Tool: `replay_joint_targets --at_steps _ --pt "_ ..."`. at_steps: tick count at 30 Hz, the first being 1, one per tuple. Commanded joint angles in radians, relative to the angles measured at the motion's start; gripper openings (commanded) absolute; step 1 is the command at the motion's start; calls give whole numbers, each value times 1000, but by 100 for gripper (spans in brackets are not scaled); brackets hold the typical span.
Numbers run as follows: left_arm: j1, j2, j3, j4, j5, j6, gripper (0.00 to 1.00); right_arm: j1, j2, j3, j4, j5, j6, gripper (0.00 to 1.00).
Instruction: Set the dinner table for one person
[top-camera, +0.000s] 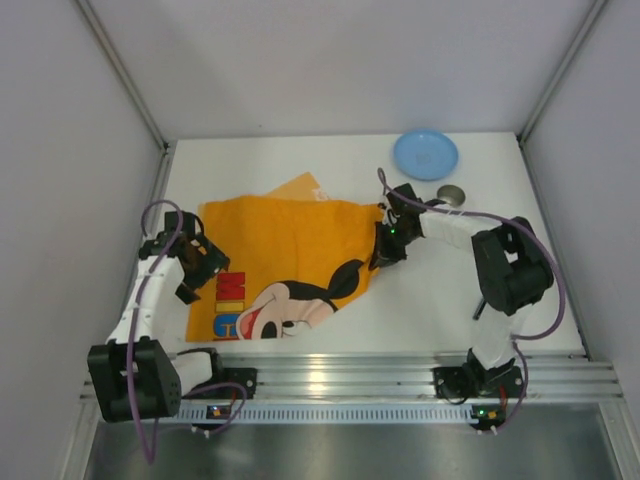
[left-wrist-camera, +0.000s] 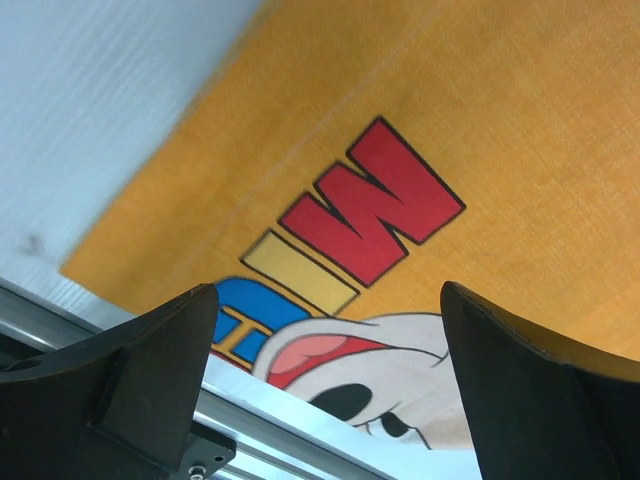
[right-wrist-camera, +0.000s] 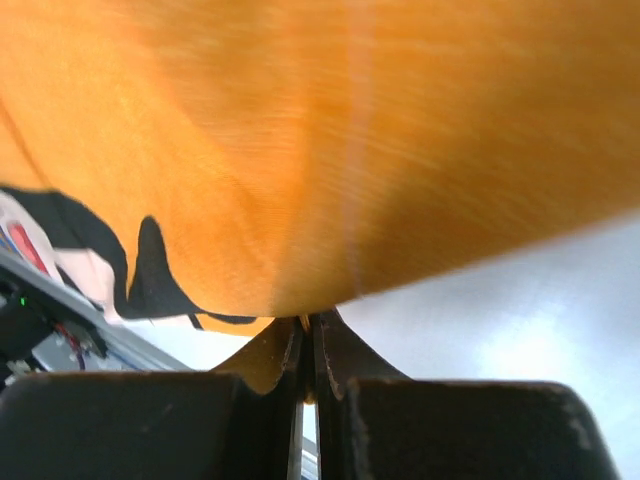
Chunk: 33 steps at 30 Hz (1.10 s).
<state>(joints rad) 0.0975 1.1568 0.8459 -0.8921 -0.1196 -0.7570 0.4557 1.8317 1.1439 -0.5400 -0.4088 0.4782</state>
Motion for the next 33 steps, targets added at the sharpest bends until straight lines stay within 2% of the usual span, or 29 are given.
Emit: replay_joint_targets --at_steps 1,5,10,12,14,17,20,26,30,33 --pt "5 -3 -20 28 80 -8 98 -103 -61 2 -66 77 -38 0" --pt "4 -31 -68 41 162 -13 94 -216 -113 -73 -89 172 -23 0" --pt "-39 -22 -143 42 264 25 93 -284 -195 -187 -95 281 20 0" --pt "-94 0 -174 67 322 21 93 -290 -215 -214 -94 304 30 0" --pt "-201 10 -208 91 342 -2 93 -292 -222 -226 -95 311 40 0" --pt "-315 41 -208 87 331 -40 93 -293 -230 -239 -97 314 43 0" --pt "-355 26 -199 38 273 -57 92 -298 -242 -245 -101 318 45 0" --pt "-354 -89 -225 -42 137 -96 92 -325 -293 -257 -115 318 40 0" --pt "-354 -83 -228 -38 95 -107 92 -350 -325 -277 -124 317 22 0" --pt "-355 -54 -238 -18 115 -104 90 -361 -339 -297 -126 315 10 0"
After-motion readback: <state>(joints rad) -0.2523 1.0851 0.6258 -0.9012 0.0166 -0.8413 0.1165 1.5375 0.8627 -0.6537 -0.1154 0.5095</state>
